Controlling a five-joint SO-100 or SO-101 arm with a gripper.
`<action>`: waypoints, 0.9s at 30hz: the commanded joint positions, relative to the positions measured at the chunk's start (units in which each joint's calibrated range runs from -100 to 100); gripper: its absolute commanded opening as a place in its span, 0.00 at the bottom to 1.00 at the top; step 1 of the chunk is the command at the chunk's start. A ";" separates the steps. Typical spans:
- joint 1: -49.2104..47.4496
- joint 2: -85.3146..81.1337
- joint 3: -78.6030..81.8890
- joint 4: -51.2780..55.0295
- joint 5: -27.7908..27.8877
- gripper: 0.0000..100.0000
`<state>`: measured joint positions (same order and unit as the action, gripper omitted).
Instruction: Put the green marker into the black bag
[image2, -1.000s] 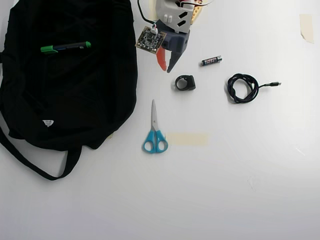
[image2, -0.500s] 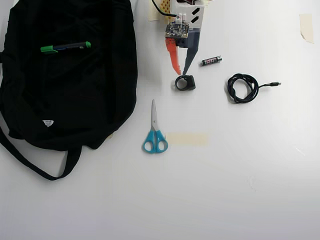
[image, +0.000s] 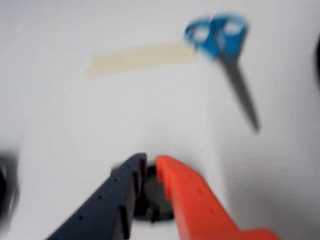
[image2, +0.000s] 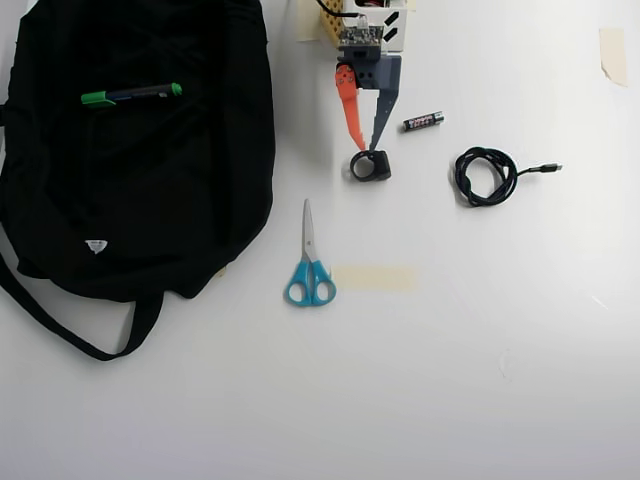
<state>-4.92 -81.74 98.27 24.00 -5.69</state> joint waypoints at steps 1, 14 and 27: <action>0.73 -1.17 1.46 3.30 0.13 0.02; 0.81 -14.95 1.28 30.18 -0.24 0.02; 0.96 -18.10 1.10 48.52 0.08 0.02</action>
<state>-3.97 -98.59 98.11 69.00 -5.69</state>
